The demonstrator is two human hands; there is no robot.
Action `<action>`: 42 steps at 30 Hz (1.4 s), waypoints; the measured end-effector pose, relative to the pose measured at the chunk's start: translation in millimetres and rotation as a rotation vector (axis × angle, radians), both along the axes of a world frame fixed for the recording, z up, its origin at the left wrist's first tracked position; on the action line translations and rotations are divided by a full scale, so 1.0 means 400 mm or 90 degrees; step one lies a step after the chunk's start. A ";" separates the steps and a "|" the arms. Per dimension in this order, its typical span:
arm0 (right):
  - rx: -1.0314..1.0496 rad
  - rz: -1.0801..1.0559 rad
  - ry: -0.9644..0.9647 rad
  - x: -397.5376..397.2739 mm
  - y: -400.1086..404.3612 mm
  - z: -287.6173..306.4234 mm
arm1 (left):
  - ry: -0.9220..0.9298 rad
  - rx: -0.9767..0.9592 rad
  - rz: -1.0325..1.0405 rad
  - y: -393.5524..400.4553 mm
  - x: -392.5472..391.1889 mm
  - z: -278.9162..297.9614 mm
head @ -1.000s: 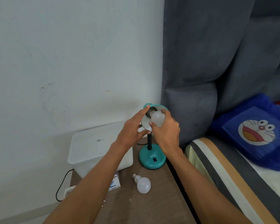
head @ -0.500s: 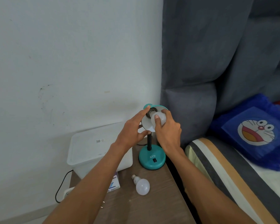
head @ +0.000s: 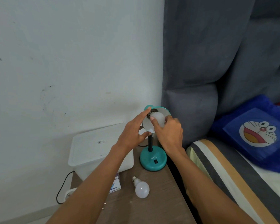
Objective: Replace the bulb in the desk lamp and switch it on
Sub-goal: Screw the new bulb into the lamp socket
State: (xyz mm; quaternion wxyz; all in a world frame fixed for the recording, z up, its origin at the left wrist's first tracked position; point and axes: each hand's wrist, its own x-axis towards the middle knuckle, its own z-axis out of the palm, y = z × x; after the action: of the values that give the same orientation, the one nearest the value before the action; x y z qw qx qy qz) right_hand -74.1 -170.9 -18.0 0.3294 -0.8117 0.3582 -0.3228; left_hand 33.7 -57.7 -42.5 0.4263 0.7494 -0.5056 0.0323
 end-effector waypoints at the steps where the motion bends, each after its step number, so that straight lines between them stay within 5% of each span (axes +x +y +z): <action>1: 0.011 0.004 -0.019 0.001 -0.001 0.004 | -0.002 0.000 0.000 -0.001 0.000 0.000; 15: 0.037 0.055 0.015 0.001 -0.003 -0.006 | -0.002 0.004 0.004 -0.004 0.006 -0.004; 26: -0.067 0.041 -0.023 0.000 0.017 -0.010 | -0.001 0.004 0.017 -0.003 -0.002 -0.003; 35: 0.058 0.055 0.004 0.008 -0.002 -0.012 | 0.004 -0.001 0.007 -0.003 0.003 0.000; 42: 0.088 0.016 -0.086 0.010 -0.004 -0.002 | 0.009 -0.007 0.007 -0.005 0.003 0.000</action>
State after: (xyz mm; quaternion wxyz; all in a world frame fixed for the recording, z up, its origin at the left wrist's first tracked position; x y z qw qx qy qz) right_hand -70.0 -172.6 -19.0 0.4119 -0.7680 0.3463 -0.3472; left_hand 34.7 -59.5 -42.3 0.4339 0.7501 -0.4981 0.0318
